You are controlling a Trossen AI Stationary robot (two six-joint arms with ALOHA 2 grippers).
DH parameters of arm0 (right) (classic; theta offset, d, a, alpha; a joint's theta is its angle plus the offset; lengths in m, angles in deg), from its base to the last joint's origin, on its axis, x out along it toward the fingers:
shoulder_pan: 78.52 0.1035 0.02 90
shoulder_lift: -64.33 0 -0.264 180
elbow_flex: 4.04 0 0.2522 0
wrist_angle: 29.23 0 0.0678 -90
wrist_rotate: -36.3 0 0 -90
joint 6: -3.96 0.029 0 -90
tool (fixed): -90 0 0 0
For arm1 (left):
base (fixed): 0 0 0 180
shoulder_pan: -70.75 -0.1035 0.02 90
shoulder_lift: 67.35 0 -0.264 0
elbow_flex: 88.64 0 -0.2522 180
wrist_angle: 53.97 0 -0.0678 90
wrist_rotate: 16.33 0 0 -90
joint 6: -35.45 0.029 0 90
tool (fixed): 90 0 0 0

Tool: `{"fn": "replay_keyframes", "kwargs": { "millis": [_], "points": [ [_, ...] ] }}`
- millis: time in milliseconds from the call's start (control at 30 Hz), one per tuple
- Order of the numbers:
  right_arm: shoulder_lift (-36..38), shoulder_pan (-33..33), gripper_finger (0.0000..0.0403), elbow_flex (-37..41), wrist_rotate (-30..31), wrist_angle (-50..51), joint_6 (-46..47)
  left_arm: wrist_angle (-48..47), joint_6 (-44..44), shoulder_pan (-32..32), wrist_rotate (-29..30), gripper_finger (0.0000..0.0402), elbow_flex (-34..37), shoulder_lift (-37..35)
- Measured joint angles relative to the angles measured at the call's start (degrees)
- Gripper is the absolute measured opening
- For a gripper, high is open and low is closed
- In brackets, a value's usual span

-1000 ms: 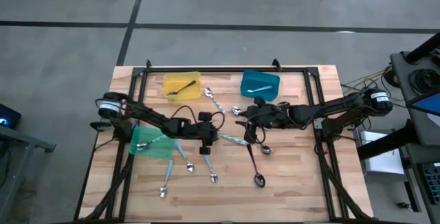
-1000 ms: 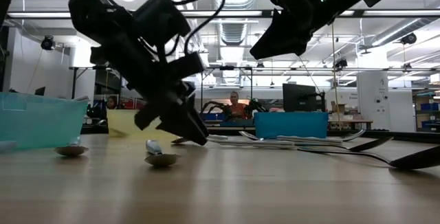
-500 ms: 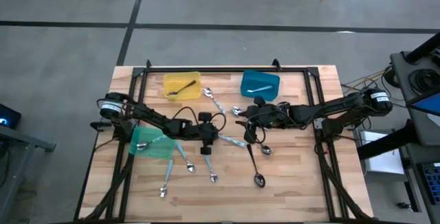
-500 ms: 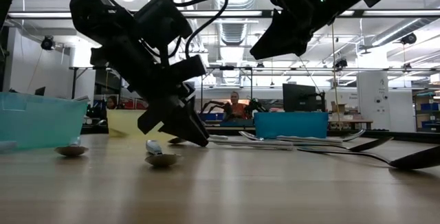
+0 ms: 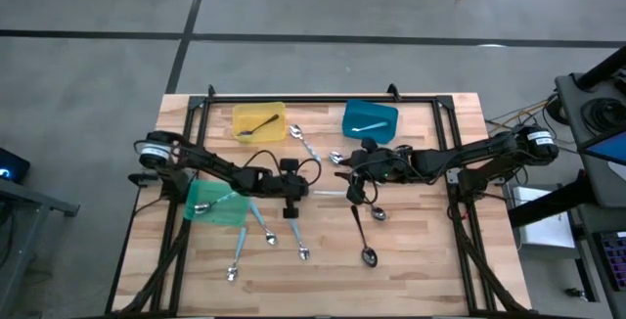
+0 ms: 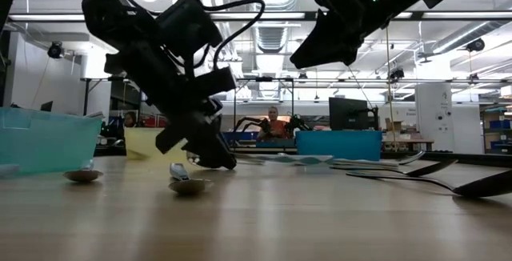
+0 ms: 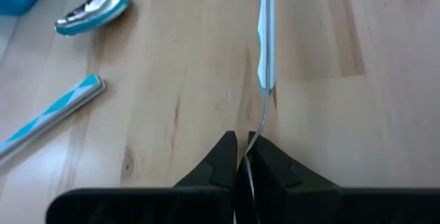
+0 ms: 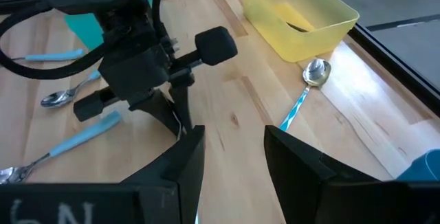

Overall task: Sort silverware by color (type)
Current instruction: Put the blue patterned spoon into the green bin

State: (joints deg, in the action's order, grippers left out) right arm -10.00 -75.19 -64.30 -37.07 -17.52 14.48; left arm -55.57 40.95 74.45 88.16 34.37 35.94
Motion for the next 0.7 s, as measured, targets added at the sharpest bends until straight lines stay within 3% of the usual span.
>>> {"fn": "replay_keyframes", "kwargs": {
  "millis": [367,700],
  "points": [
    [0.00,0.15,0.0141,0.00,-0.07,-1.55,-3.73,-5.98,1.99,-0.11,-3.55,0.0006,1.78,-13.38],
    [2.33,0.17,0.0141,0.02,-0.89,-3.64,-7.65,-6.24,2.34,-0.59,-3.56,0.0006,9.82,-29.85]
  ]
}}
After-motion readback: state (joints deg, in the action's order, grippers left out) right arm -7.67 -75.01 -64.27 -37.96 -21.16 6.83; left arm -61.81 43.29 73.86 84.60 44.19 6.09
